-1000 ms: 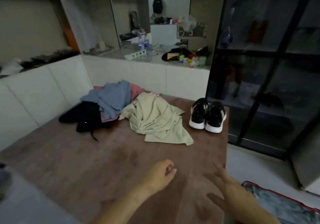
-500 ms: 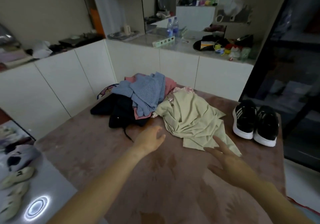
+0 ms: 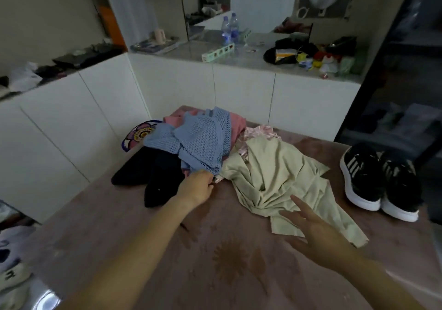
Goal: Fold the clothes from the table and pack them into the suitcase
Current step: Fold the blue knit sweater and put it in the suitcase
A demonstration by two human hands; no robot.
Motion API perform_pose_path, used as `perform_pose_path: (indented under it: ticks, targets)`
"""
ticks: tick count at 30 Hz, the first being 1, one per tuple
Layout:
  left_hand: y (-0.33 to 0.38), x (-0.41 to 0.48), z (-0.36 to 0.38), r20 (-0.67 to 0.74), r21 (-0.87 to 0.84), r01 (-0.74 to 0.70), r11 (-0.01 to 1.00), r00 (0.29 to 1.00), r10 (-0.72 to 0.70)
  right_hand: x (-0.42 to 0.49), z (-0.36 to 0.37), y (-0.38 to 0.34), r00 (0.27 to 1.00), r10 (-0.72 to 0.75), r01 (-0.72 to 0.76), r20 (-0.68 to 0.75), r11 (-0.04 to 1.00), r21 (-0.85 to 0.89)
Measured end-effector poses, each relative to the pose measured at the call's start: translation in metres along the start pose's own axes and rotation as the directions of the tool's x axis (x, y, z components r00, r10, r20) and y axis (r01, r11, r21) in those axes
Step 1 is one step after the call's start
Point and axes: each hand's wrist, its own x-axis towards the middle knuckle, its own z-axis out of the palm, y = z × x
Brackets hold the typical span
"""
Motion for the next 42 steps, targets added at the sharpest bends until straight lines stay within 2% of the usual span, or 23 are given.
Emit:
perform_pose_path:
  ticks: [3,6,8,10,13,15,17,19,23,25,27,30,33,35,37,39,42]
  targets:
    - [-0.014,0.028,0.008,0.072,0.147,-0.168,0.975,0.985,0.159,0.007,0.002,-0.002,0.993,0.119,-0.118,-0.014,0.993,0.026]
    - [-0.026,0.044,0.015,0.136,0.403,-0.33,0.854,0.944,0.301,0.015,0.003,-0.005,0.98,0.191,-0.189,-0.048,0.981,0.048]
    - [-0.031,0.052,0.014,0.096,0.51,-0.367,0.778,0.923,0.373,0.017,0.004,-0.009,0.972,0.227,-0.224,-0.057,0.973,0.055]
    - [-0.032,0.062,0.01,0.053,0.518,-0.365,0.774,0.917,0.397,0.018,0.008,-0.014,0.962,0.264,-0.259,-0.067,0.963,0.075]
    - [-0.022,0.071,0.0,-0.019,0.324,-0.366,0.872,0.919,0.393,0.016,0.011,-0.023,0.95,0.308,-0.302,-0.055,0.948,0.105]
    - [-0.003,0.069,-0.013,-0.09,0.014,-0.375,0.927,0.923,0.375,0.017,0.01,-0.03,0.955,0.295,-0.29,-0.042,0.952,0.095]
    - [0.022,0.06,-0.036,-0.054,-0.298,-0.33,0.896,0.943,0.329,0.021,0.003,-0.037,0.964,0.26,-0.254,-0.063,0.963,0.088]
    - [0.047,0.047,-0.057,0.005,-0.495,-0.308,0.812,0.934,0.357,0.027,-0.01,-0.045,0.96,0.243,-0.233,-0.137,0.969,0.085]
    - [0.089,0.015,-0.092,-0.024,-0.631,-0.317,0.708,0.92,0.39,0.034,-0.043,-0.067,0.883,0.231,-0.131,-0.409,0.957,0.258]
    - [0.106,0.002,-0.104,-0.066,-0.644,-0.34,0.685,0.917,0.392,0.032,-0.058,-0.079,0.849,0.255,-0.108,-0.463,0.941,0.319]
    - [0.119,-0.007,-0.118,-0.135,-0.696,-0.315,0.645,0.94,0.313,0.027,-0.067,-0.088,0.837,0.327,-0.15,-0.44,0.908,0.391]
    - [0.138,-0.015,-0.135,-0.208,-0.827,-0.258,0.499,0.966,0.154,0.02,-0.069,-0.095,0.837,0.417,-0.193,-0.355,0.831,0.522]
    - [0.158,-0.025,-0.145,-0.201,-0.87,-0.242,0.429,0.97,0.138,0.017,-0.065,-0.099,0.838,0.47,-0.188,-0.278,0.727,0.66]
    - [0.171,-0.034,-0.144,-0.166,-0.874,-0.226,0.429,0.971,0.173,0.013,-0.066,-0.098,0.802,0.531,-0.126,-0.276,0.6,0.79]
    - [0.182,-0.042,-0.134,-0.106,-0.871,-0.207,0.446,0.965,0.241,0.011,-0.065,-0.092,0.768,0.585,-0.01,-0.26,0.417,0.909]
    - [0.189,-0.05,-0.12,-0.05,-0.85,-0.216,0.48,0.941,0.335,0.006,-0.06,-0.081,0.73,0.632,0.085,-0.26,0.293,0.952]
    - [0.193,-0.057,-0.102,-0.022,-0.799,-0.263,0.54,0.911,0.411,-0.008,-0.047,-0.063,0.672,0.72,0.098,-0.176,0.149,0.984]
